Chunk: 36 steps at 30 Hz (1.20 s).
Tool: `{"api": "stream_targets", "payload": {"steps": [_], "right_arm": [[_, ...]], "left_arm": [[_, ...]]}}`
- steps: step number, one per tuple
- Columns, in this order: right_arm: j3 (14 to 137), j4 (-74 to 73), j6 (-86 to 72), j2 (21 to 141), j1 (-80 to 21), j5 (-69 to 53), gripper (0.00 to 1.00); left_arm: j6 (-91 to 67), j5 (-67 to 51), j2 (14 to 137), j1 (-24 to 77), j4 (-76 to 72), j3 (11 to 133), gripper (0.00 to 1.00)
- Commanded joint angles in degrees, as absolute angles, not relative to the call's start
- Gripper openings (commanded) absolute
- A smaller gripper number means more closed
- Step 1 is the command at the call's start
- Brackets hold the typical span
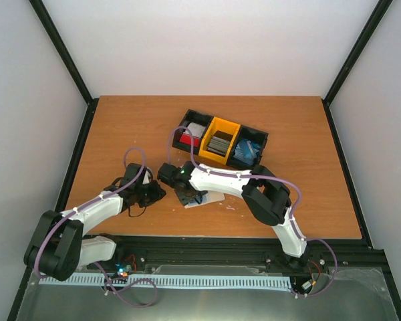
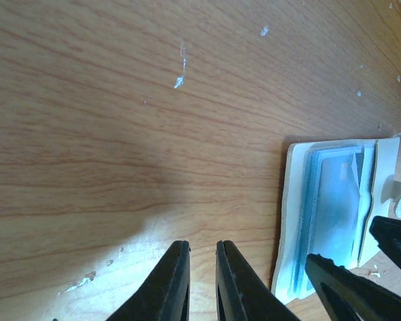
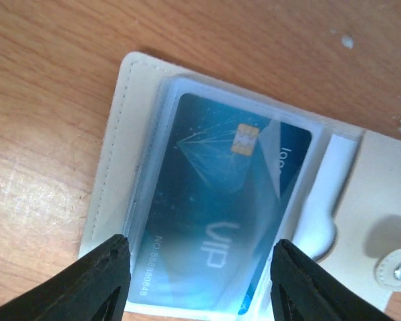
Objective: Put the credit cards into the card holder
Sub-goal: Insert the credit card into the card holder.
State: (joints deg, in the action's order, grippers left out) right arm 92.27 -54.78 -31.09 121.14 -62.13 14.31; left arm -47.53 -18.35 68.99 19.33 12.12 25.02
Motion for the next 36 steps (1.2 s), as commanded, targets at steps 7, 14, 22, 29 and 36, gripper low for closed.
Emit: {"api": "stream_targets", "payload": {"steps": [7,14,22,29,36], "right_arm": [[94.5,-56.0,-30.3,123.0,-63.9,14.0,0.58],[94.8,-57.3,-31.9,124.7,-64.0,17.1,0.58],[96.6,-59.9,-33.2,124.5,-64.0,20.7,0.52],[97.6,-61.6,-34.1,123.8,-64.0,23.2,0.51],[97.1,-61.7,-34.0,124.0,-64.0,23.2,0.51]], "left_arm": [[-48.4,-16.4,68.9,19.0,13.4,25.6,0.14],[-48.4,-15.5,68.2,19.0,14.4,25.5,0.14],[-48.2,-15.4,68.0,18.9,14.5,25.6,0.14],[-48.0,-15.6,68.1,18.9,14.0,25.6,0.14],[-47.9,-15.8,68.1,18.9,13.9,25.5,0.14]]}}
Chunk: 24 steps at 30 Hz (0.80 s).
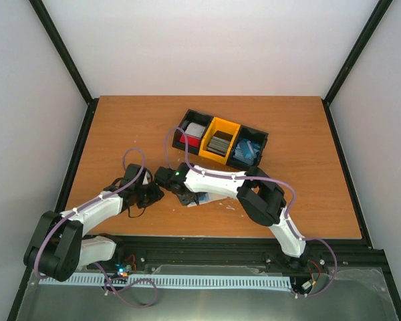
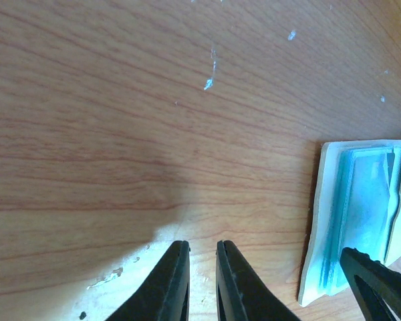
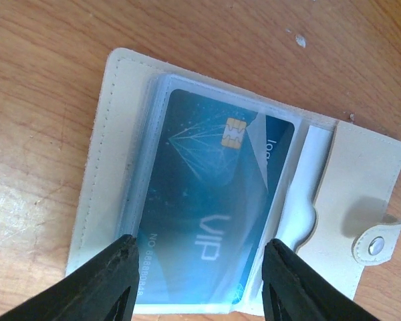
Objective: Put the credit cards into the card holder
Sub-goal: Insert the credit card into the card holder.
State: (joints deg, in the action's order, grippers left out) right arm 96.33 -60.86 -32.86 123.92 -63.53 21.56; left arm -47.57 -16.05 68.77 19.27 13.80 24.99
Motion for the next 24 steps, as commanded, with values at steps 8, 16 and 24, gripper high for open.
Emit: {"api": "stream_targets", "payload": {"steps": [8,16,24], "right_arm": [[96.6,-59.3,-32.3,124.3,-64.0,18.5,0.52],[95.5,-60.7,-33.1,125.0,-64.0,20.5,0.52],[95.7,-61.3,-33.3,125.4,-64.0,21.7,0.51]], "left_arm": [[-47.8,-15.8,68.0,18.9,14.0,25.4,0.14],[-47.8,-16.1,68.1,18.9,13.9,25.3,0.14],[-47.9,-16.0,68.1,18.9,13.8,25.3,0.14]]}}
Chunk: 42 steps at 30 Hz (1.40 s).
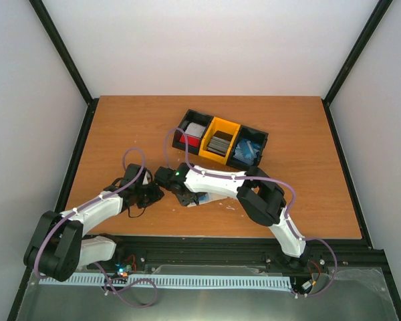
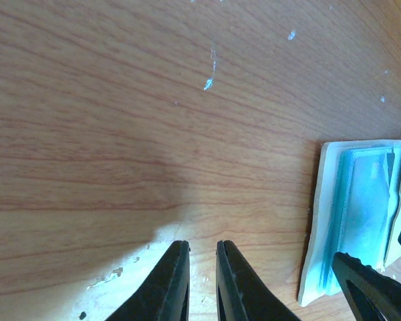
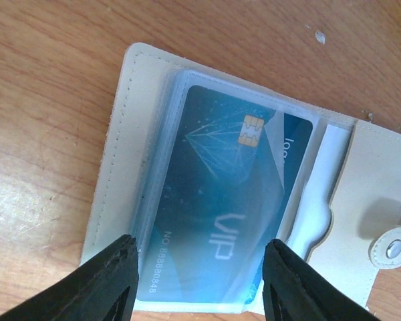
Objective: Put the credit cards into the card holder
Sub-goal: Insert the credit card into the card holder.
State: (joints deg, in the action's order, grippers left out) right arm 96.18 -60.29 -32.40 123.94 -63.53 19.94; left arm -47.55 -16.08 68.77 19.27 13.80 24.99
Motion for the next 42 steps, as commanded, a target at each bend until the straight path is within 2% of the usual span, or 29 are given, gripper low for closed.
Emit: {"api": "stream_targets", "payload": {"steps": [1,19,42], "right_arm": [[95.6,-61.3,-33.3,125.5,-64.0,21.7,0.51],[94.4,-59.2,-32.9,125.1,-63.6,18.3,0.54],[95.9,-64.4,-35.0,123.3,-63.0,26.6,0.52]], "left_arm": [[-47.9,-16.1,68.1,18.9,13.8,25.3,0.14],[-47.8,-15.8,68.2,18.9,13.9,25.3,0.14],[-47.8,-16.1,69.0,18.9,13.1,25.3,0.14]]}}
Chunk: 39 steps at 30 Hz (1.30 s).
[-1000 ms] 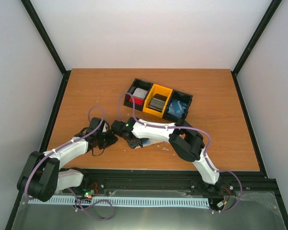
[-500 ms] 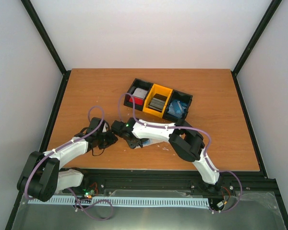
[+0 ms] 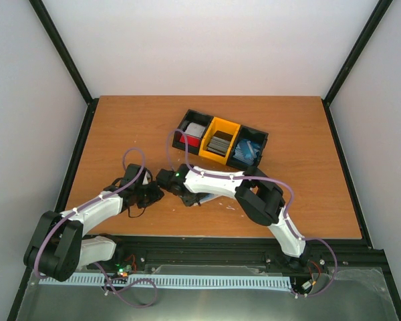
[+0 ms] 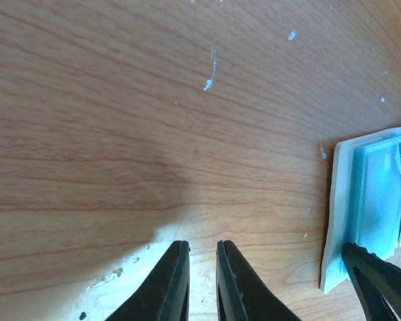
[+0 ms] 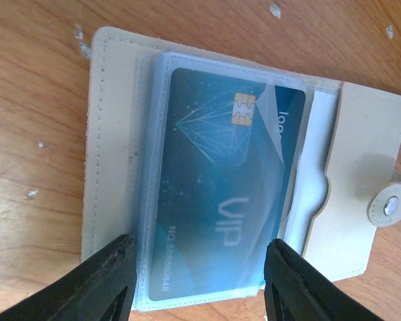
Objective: Put the credit cards into the card holder
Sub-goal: Insert the credit card into the card holder, then turn over the card slot in the card holder.
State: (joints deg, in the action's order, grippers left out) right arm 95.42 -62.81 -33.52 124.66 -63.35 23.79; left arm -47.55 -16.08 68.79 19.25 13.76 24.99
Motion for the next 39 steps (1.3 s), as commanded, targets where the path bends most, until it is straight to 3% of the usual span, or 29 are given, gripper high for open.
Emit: {"api": "stream_targets", "payload": {"steps": [1,4,7,13,19,27,35,39], "right_arm": [[95.9,-64.5,-35.1,123.1,-62.9,26.9,0.52],[95.7,-64.7,-35.3,122.2,-62.2,27.4,0.52],[94.8,-63.4,-35.0,120.2,-61.4,26.7,0.52],[85.9,-48.9,-31.8,109.9,-57.2,12.5,0.6],[74.5,-39.2,-32.0,104.7,-49.8,2.9,0.62],[67.6,-30.0,-31.7,104.5,-41.0,-7.7,0.54],[62.0,-26.7,-30.4,106.0,-37.1,-12.3,0.31],[59.6,-26.3,-31.0,107.0,-36.9,-13.3,0.26]], "left_arm": [[-47.7,-16.2,69.0,18.9,12.9,25.3,0.14],[-47.5,-16.9,68.9,18.9,12.2,25.1,0.17],[-46.9,-18.9,69.0,18.9,10.3,25.0,0.27],[-45.7,-24.8,69.8,18.9,4.0,24.5,0.52],[-45.2,-31.5,74.1,18.9,-2.6,24.9,0.66],[-47.1,-36.8,85.5,19.7,-5.6,29.5,0.64],[-49.0,-36.3,90.7,21.2,-4.6,32.6,0.57],[-49.3,-37.7,94.2,22.2,-5.2,33.9,0.56]]}}
